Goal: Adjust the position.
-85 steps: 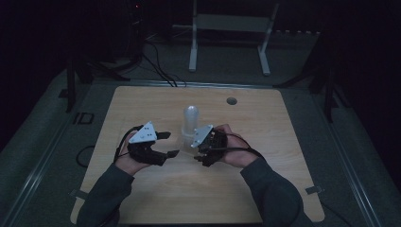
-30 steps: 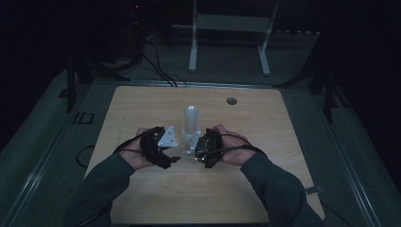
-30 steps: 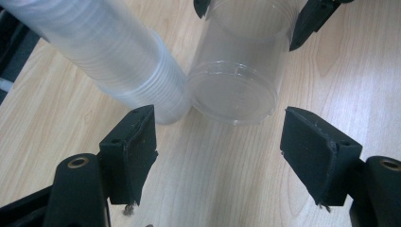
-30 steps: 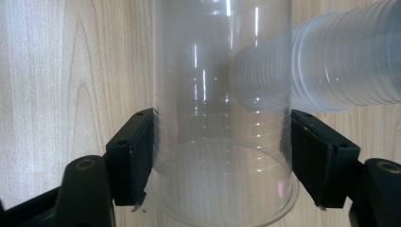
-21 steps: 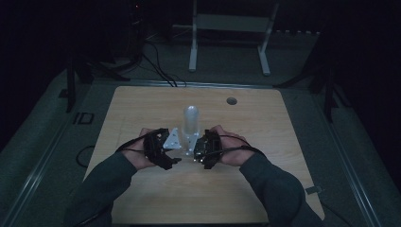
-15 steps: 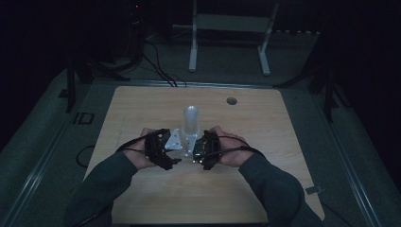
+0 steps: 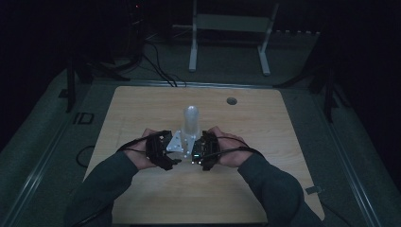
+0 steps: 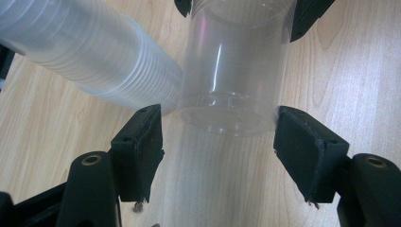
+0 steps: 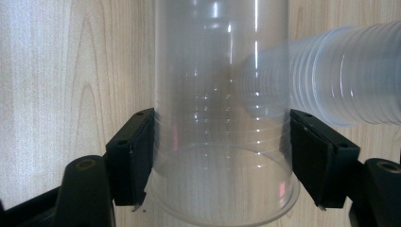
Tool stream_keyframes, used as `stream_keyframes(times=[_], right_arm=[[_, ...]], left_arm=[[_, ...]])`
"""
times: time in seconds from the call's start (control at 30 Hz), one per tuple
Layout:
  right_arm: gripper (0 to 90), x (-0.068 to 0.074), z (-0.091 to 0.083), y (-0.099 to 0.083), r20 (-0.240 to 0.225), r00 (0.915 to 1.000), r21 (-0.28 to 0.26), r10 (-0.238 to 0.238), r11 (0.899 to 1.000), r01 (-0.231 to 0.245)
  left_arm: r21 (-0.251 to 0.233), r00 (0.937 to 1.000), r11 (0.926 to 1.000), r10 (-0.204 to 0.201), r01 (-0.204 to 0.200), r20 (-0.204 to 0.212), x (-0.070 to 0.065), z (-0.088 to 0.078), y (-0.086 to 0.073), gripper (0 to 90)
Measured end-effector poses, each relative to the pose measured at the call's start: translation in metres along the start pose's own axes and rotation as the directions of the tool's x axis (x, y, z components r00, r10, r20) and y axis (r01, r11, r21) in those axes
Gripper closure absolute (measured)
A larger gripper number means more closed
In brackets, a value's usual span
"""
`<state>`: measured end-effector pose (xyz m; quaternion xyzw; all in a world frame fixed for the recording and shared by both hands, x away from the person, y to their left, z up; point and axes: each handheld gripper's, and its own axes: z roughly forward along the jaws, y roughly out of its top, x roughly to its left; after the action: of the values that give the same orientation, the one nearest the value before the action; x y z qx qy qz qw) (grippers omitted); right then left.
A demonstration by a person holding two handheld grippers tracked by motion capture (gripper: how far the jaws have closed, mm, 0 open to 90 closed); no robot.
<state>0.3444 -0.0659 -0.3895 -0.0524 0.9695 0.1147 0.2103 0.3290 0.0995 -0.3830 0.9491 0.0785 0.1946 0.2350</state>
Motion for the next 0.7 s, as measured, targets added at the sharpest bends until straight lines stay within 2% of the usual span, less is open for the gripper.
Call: stream_keyframes(times=[0.03, 0.2, 0.57, 0.7], right_arm=[[29.1, 0.0001, -0.0001, 0.0003, 0.000, 1.0000, -0.003, 0.001, 1.000, -0.001], [30.9, 0.0009, -0.0009, 0.0007, -0.001, 1.0000, -0.005, 0.006, 1.000, -0.006], [31.1, 0.0013, -0.0036, 0.0002, -0.004, 0.9998, -0.045, 0.019, 0.999, -0.020], [30.9, 0.0017, -0.0033, 0.0003, -0.008, 0.9997, -0.051, 0.022, 0.998, -0.023]], left_arm=[[-0.016, 0.9998, 0.9997, -0.018, 0.018, -0.005, -0.0014, 0.0017, -0.0001, 33.5], [-0.015, 0.9999, 0.9998, -0.015, 0.015, -0.004, -0.0014, 0.0038, -0.0001, 33.0], [-0.018, 0.9998, 0.9997, -0.017, 0.018, 0.011, -0.0007, 0.0092, -0.0006, 32.7], [-0.014, 0.9997, 0.9998, -0.010, 0.011, 0.024, -0.0014, 0.0100, -0.0011, 38.6]])
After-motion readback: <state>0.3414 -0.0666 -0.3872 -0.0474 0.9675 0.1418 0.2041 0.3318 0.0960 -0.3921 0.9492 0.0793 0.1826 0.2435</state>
